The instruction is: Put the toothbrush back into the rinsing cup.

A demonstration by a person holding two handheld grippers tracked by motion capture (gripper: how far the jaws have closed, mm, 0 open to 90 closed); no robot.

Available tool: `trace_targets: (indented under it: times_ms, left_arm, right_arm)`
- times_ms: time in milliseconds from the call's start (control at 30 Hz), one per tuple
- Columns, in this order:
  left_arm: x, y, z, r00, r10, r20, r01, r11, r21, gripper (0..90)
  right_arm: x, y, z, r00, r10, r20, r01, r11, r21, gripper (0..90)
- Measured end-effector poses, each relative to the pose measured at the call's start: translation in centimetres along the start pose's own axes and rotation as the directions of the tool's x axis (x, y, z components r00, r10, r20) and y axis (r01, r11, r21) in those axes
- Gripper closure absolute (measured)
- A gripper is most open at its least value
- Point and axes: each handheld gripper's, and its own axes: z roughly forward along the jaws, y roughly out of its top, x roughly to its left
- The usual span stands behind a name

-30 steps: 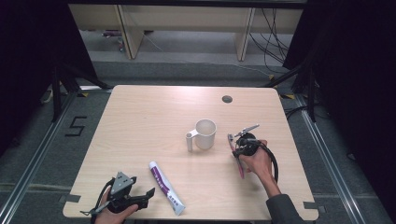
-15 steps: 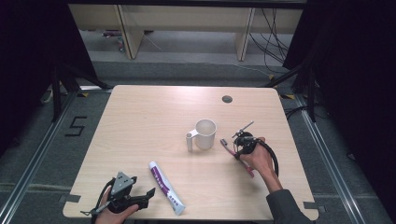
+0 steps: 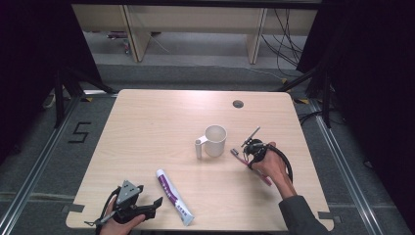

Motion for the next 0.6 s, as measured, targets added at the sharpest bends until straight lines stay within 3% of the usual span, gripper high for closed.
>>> trace_targets:
  times_ms: [167,233,267,333,367,400,467,533,567,600]
  left_arm:
    - [-0.1,0.0,0.1,1.0,0.0,0.008,0.0,1.0,-0.001,17.2]
    - [-0.1,0.0,0.1,1.0,0.0,0.009,0.0,1.0,-0.001,17.2]
    - [0.0,0.0,0.1,1.0,-0.005,0.003,0.005,1.0,-0.002,17.2]
    - [0.0,0.0,0.0,1.0,0.004,0.001,-0.004,1.0,0.005,17.2]
    - [0.0,0.0,0.1,1.0,0.0,0.005,0.0,1.0,0.006,17.2]
    - [0.0,0.0,0.1,1.0,0.003,0.008,-0.003,1.0,0.008,17.2]
    - [0.0,0.0,0.0,0.9999,0.007,0.01,-0.007,1.0,0.001,17.2]
    - [0.0,0.0,0.1,0.9999,0.007,0.01,-0.007,1.0,0.0,17.2]
    - [0.0,0.0,0.1,0.9999,0.007,0.01,-0.007,1.0,0.0,17.2]
    - [0.0,0.0,0.1,0.9999,0.005,0.012,-0.005,1.0,0.006,17.2]
  right_arm:
    - [0.1,-0.1,-0.1,1.0,0.001,-0.002,-0.001,1.0,0.013,82.2]
    - [0.1,-0.1,-0.2,0.9997,-0.023,0.003,0.023,1.0,0.008,82.8]
    - [0.0,-0.1,-0.7,0.9994,-0.034,0.005,0.034,0.999,-0.004,90.0]
    - [0.0,-0.1,-1.3,0.9994,-0.034,0.0,0.034,0.999,-0.029,90.0]
    - [-0.1,-0.1,-1.7,0.9991,-0.04,-0.015,0.04,0.999,0.001,90.0]
    - [0.0,-0.1,-1.5,0.9984,-0.055,-0.016,0.055,0.998,0.023,90.0]
    - [0.2,-0.1,-1.0,0.9988,-0.044,-0.021,0.044,0.999,0.021,90.0]
    - [0.3,0.0,-0.3,0.9974,-0.064,-0.032,0.064,0.998,0.017,86.5]
    - [0.1,0.1,-0.1,0.9962,-0.085,-0.018,0.085,0.996,0.012,85.8]
    - [0.3,0.1,0.0,0.9976,-0.069,-0.007,0.069,0.998,0.014,85.1]
